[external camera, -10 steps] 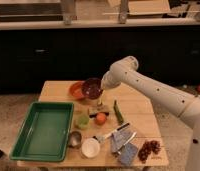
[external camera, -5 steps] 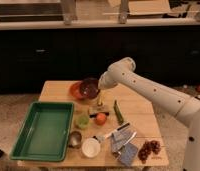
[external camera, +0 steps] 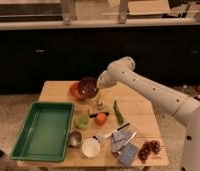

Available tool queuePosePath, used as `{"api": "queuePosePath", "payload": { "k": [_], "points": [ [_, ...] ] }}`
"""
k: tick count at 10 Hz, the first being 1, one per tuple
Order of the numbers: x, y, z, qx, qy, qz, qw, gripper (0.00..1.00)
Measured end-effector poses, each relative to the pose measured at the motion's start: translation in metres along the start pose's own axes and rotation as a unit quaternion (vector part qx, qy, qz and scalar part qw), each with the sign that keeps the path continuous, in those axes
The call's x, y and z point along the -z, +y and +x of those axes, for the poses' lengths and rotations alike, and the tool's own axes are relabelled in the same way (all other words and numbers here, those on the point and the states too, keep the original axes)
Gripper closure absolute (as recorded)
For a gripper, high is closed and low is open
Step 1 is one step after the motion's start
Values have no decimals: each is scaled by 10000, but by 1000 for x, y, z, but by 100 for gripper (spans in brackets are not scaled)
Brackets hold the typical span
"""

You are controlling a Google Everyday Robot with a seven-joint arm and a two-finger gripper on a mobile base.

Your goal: Stack bowls into tray

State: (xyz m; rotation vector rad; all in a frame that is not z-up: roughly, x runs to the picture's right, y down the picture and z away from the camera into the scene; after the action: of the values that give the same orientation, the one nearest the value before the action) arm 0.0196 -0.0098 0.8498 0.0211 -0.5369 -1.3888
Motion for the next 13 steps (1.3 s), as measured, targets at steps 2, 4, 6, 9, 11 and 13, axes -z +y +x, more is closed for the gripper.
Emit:
{"api": "queuePosePath", "payload": {
  "k": [2, 4, 6, 9, 11, 13],
  "points": [
    [-9, -6, 3, -46, -94, 44, 9999, 100],
    [-22, -13, 5, -75, -198, 117, 9997, 100],
    [-33, -14, 7, -128, -267, 190, 9994, 100],
    [-48, -23, 12, -160, -333, 341, 9987, 100],
    [-56, -31, 17, -157, -348, 426, 9984, 100],
    [-59, -32, 24, -174, -344, 486, 9981, 100]
  ]
}}
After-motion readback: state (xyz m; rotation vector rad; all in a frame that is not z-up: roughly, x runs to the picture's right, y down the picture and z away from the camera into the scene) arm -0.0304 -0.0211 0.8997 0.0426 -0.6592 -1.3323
